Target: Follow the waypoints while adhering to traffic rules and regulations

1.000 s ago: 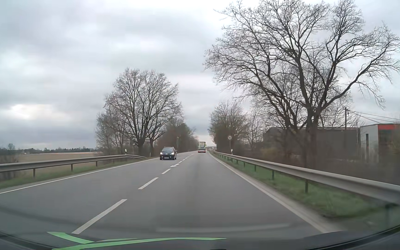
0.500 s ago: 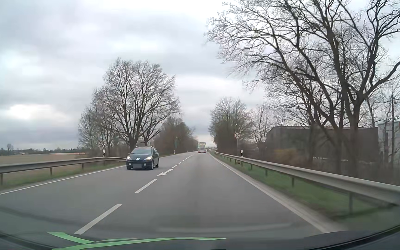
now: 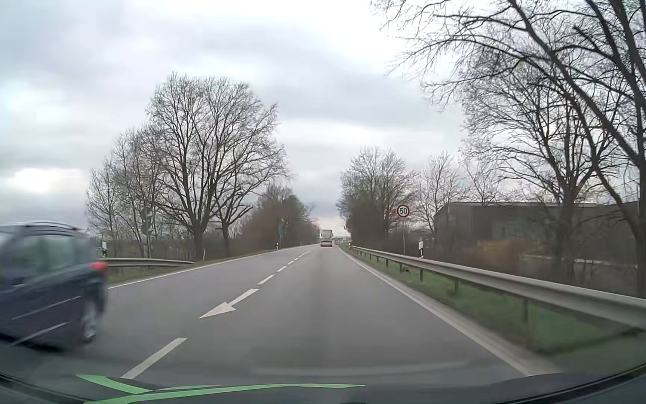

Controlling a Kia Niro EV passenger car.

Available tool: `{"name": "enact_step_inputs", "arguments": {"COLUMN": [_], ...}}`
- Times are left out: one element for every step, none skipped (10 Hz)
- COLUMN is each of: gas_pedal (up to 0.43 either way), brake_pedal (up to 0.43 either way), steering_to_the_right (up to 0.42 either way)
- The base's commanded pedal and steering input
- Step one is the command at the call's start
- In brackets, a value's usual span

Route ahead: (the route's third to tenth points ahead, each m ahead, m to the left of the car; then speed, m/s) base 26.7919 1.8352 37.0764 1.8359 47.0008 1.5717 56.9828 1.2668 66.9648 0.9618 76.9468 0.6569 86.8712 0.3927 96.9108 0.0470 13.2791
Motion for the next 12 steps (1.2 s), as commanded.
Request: {"name": "enact_step_inputs", "arguments": {"gas_pedal": [0.059, 0.028, 0.020, 0.020, 0.020, 0.020, 0.020, 0.020, 0.020, 0.028, 0.039, 0.059], "brake_pedal": [0.000, 0.000, 0.000, 0.000, 0.000, 0.000, 0.000, 0.000, 0.000, 0.000, 0.000, 0.000], "steering_to_the_right": [0.000, 0.000, 0.000, 0.000, 0.000, 0.000, 0.001, 0.000, 0.001, 0.001, 0.001, 0.001]}}
